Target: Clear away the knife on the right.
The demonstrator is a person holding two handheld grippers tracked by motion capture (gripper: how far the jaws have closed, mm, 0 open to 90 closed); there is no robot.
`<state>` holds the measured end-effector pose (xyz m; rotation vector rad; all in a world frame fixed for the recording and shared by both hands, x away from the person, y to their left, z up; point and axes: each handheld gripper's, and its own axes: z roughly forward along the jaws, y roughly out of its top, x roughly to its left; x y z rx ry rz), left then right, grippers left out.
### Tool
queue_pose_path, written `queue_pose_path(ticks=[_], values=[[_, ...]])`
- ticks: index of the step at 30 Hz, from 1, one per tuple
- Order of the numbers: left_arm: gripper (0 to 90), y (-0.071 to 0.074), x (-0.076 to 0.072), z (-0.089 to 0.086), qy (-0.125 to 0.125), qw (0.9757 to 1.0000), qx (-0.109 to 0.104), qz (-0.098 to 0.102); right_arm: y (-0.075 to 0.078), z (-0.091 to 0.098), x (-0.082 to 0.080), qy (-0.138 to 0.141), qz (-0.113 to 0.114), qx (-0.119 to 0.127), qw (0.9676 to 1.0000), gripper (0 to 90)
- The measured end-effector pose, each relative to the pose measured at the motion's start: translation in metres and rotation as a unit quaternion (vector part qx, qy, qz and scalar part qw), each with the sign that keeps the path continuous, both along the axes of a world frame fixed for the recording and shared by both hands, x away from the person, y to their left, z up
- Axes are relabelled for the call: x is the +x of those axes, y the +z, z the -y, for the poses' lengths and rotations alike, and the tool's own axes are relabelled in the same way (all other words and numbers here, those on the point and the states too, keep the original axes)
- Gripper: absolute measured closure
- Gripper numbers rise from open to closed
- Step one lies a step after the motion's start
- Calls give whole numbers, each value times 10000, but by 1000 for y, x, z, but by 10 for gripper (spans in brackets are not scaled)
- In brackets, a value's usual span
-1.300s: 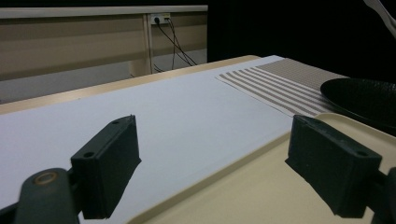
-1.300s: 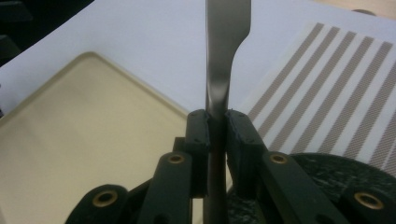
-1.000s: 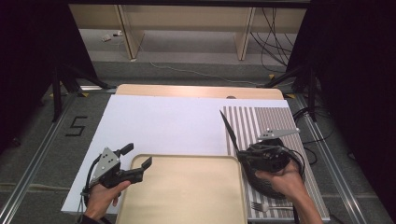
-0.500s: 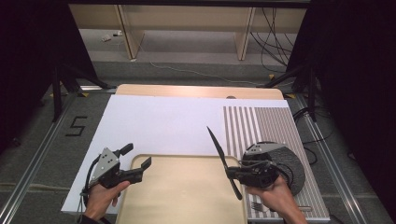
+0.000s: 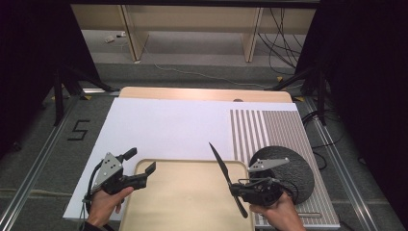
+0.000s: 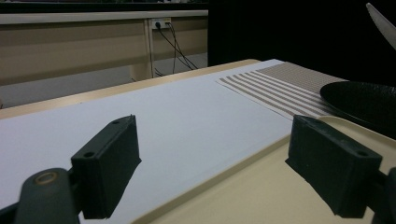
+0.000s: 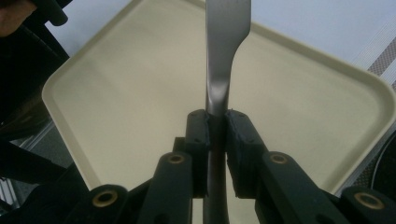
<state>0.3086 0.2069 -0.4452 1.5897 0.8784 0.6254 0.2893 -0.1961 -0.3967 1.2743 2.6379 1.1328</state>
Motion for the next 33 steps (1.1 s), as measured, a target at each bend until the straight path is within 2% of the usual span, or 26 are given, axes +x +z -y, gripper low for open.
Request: queue_pose_path(ticks=[9,14,19,20,25,33], values=[[163,0,0,1,7,10000,1,11,-13,-4,-8,16,-186,-179,9997,803],[163,1,0,0,8,10000,-32,44,-22,-7,-11,58,-349,-226,9991,803],[163,0,0,1,-16,10000,-73,65,-26,-9,-12,76,-498,-297,9983,802],[163,0,0,1,-24,9999,-73,64,-28,-10,-12,174,-529,-387,9977,802],[163,0,-1,1,-16,10000,-36,55,-32,-15,-13,269,-637,-561,9960,802],[163,0,-1,2,-15,10000,-31,60,-40,-18,-12,221,-768,-786,9937,802]])
